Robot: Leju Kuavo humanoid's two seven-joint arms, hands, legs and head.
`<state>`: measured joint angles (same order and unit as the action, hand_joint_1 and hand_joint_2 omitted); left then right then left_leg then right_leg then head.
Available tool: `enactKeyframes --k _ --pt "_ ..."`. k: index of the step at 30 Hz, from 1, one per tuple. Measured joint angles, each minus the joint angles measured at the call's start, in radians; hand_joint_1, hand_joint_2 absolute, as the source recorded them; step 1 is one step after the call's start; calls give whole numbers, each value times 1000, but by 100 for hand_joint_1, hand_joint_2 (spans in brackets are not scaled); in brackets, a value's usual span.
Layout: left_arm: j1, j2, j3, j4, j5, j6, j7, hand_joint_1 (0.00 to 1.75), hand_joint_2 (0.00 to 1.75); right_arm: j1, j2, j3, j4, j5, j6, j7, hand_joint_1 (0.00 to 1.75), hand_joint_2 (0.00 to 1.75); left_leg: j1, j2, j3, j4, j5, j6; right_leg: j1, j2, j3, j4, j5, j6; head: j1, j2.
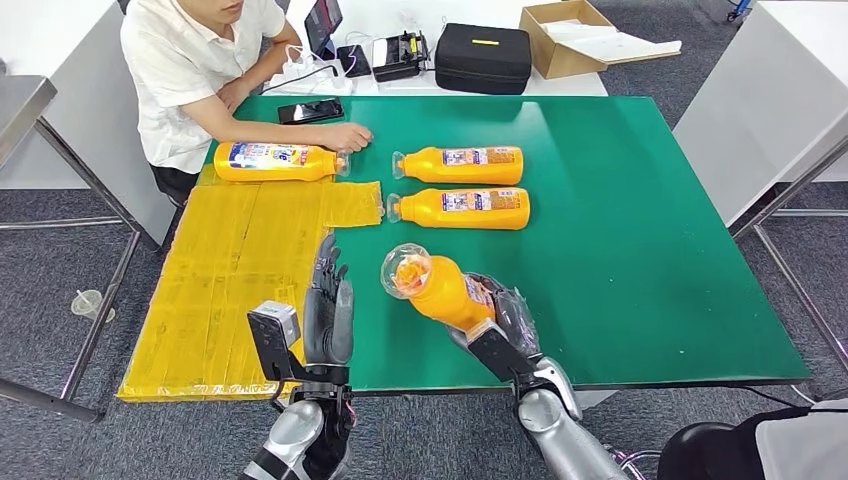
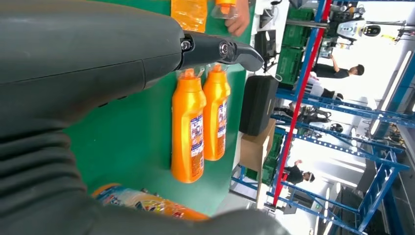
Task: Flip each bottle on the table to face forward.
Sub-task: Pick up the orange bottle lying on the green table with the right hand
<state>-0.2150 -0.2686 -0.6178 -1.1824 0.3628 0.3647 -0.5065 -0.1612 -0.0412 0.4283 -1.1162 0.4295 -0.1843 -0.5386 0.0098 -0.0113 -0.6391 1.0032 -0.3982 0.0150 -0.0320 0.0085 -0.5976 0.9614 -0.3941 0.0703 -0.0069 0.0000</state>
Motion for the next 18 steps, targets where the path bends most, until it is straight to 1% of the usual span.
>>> enactKeyframes --k 3,7,11,18 --pt "0 0 0 1 34 -28 22 0 175 -6 3 2 0 -10 12 0 175 175 0 0 0 0 0 0 0 0 0 0 0 0 0 0" --pt "-1 0 1 5 94 -84 63 0 0 -17 8 3 2 -54 50 0 175 175 0 0 0 0 0 0 0 0 0 0 0 0 0 0" --pt "-1 0 1 14 138 -122 86 0 175 -24 13 3 4 -94 78 0 175 175 0 0 0 0 0 0 0 0 0 0 0 0 0 0" --pt "-1 0 2 18 223 -153 104 0 175 -28 18 1 8 -143 96 -9 175 175 0 0 0 0 0 0 0 0 0 0 0 0 0 0"
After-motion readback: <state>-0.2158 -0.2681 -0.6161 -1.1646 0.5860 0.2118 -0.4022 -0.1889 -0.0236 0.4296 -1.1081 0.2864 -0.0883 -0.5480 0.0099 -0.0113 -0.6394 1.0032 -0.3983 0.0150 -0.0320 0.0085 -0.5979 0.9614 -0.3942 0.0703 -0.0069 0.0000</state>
